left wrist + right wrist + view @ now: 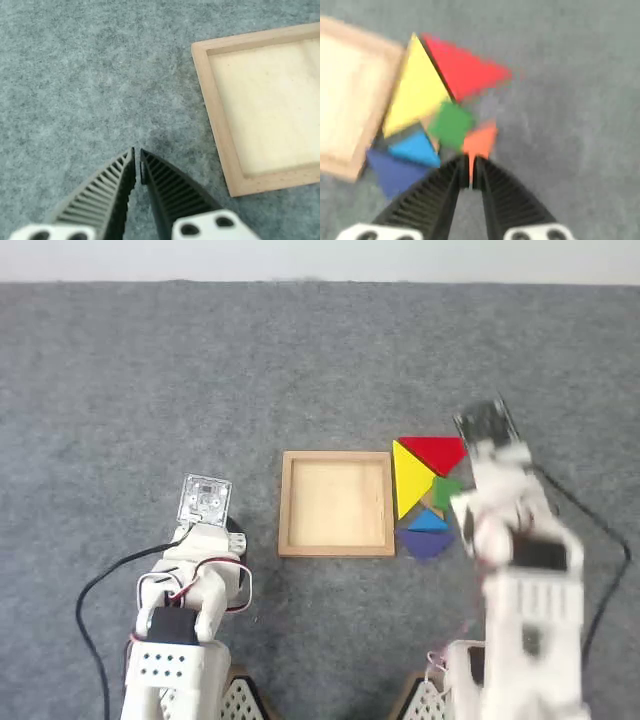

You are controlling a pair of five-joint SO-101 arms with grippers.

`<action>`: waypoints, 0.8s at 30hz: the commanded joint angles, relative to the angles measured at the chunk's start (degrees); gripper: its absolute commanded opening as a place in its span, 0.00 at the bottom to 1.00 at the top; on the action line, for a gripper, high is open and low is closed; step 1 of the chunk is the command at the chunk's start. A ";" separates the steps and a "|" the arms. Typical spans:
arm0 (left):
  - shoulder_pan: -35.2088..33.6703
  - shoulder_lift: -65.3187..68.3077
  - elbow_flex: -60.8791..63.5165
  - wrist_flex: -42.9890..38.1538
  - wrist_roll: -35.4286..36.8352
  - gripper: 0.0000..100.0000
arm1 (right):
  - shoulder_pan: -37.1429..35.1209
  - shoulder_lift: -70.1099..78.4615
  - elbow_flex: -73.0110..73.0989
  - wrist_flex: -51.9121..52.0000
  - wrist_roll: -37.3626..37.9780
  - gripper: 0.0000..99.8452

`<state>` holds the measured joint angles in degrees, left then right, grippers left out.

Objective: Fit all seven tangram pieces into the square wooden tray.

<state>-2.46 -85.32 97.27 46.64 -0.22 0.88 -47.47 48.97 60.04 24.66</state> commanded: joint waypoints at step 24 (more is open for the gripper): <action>-0.26 -0.70 -0.48 0.09 0.26 0.02 | -18.07 62.81 -36.66 -1.45 -20.40 0.30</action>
<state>-2.46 -85.32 97.27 46.64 -0.22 -16.18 14.68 15.47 59.34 6.37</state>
